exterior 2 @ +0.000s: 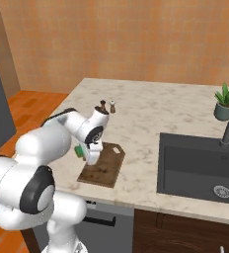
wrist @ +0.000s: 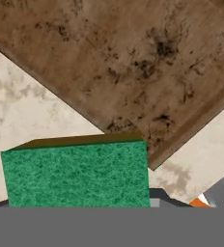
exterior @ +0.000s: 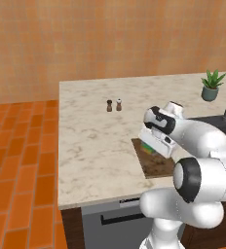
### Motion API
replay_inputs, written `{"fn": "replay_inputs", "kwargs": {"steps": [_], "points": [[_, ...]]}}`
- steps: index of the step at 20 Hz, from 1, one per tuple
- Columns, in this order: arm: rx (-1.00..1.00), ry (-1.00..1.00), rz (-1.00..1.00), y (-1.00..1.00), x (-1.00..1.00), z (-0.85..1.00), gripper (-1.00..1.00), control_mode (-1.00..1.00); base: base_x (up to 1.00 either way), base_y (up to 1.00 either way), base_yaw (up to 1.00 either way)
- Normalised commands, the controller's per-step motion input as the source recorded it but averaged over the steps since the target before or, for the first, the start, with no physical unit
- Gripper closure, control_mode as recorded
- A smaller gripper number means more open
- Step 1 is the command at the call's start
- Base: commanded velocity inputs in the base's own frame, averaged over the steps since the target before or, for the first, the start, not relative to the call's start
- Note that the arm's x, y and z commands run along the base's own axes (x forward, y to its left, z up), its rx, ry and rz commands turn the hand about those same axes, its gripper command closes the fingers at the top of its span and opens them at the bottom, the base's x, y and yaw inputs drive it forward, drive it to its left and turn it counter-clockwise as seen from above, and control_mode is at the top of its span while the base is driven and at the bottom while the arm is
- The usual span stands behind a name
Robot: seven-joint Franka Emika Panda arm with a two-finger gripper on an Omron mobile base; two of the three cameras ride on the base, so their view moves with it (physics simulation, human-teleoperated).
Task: Pick up the sponge from the counter and clean the cutting board by briefly scrubbing or pressing down on the cutting board. Once finished, release the sponge.
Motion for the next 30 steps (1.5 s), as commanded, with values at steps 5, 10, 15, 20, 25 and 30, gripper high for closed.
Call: {"fn": "replay_inputs", "kwargs": {"steps": [5, 10, 15, 20, 25, 30], "points": [[-0.32, 0.26, 0.01, 0.97, 1.0, -0.27, 1.0, -1.0, 0.0, 0.0, 0.0], [-0.07, 0.45, 0.07, 0.45, 0.95, -0.13, 1.0, -1.0, 0.0, 0.0, 0.0], [0.0, 0.04, 0.0, 0.18, 0.25, -0.34, 1.0, -1.0, 0.0, 0.0, 0.0], [0.0, -0.1, 0.0, 0.06, 0.0, -0.9, 1.0, -1.0, 0.0, 0.0, 0.0], [0.0, -0.01, 0.0, 0.11, 0.0, -0.87, -1.0, -1.0, 0.0, 0.0, 0.0], [0.0, -0.03, 0.0, 0.01, -0.11, -0.16, -1.0, -1.0, 0.0, 0.0, 0.0]]}}
